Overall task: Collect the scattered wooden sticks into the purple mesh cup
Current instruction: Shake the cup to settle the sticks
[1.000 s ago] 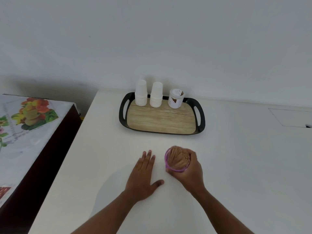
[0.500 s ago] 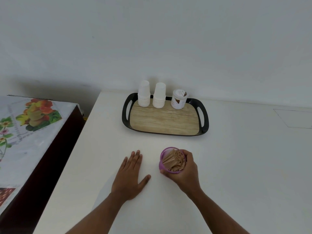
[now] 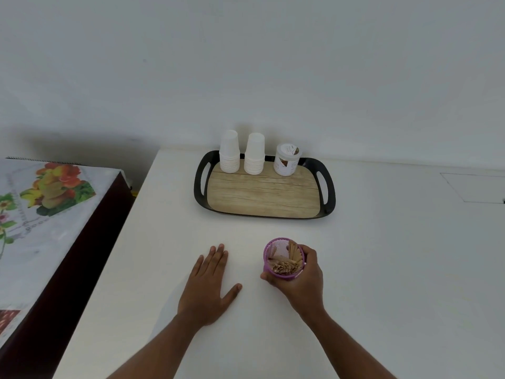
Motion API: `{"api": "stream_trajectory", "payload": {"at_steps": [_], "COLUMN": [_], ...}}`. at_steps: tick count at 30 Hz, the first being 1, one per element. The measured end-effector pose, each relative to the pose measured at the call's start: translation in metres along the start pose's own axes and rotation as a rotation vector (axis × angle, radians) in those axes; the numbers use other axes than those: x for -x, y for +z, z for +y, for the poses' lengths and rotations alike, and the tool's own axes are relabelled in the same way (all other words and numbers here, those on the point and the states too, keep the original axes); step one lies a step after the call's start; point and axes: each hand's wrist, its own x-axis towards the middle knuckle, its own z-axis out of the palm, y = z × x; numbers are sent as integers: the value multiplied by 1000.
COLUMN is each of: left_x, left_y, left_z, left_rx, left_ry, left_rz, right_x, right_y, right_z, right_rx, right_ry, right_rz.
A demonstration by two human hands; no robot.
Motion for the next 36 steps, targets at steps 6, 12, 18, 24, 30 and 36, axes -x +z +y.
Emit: {"api": "stream_trajectory", "payload": {"at_steps": [6,12,18,24,30,36], "left_x": [-1,-1,0,0,0,0], "left_y": [1,-1,-1,-2,-1,1], "left_z": [0,0,0,1,0,0], "left_rx": [8,15,0,29,19,17], "left_ry": [0,-1,-3,-2,-5,-5], "left_rz": [4,-1,-5,15,6,9], "right_x": [0,-1,-2,-1,-2,2], "right_y": [-2,-6,-10,-9,-11,-10], "right_z": [-2,-4,-6,-8,-8,-8], "right_rx": [2,16,16,1,-6,31], "right_ry": [-38,-64,-93,-94,-73,-55], "right_rz": [-13,-23,-12,-23,-36,-76]}}
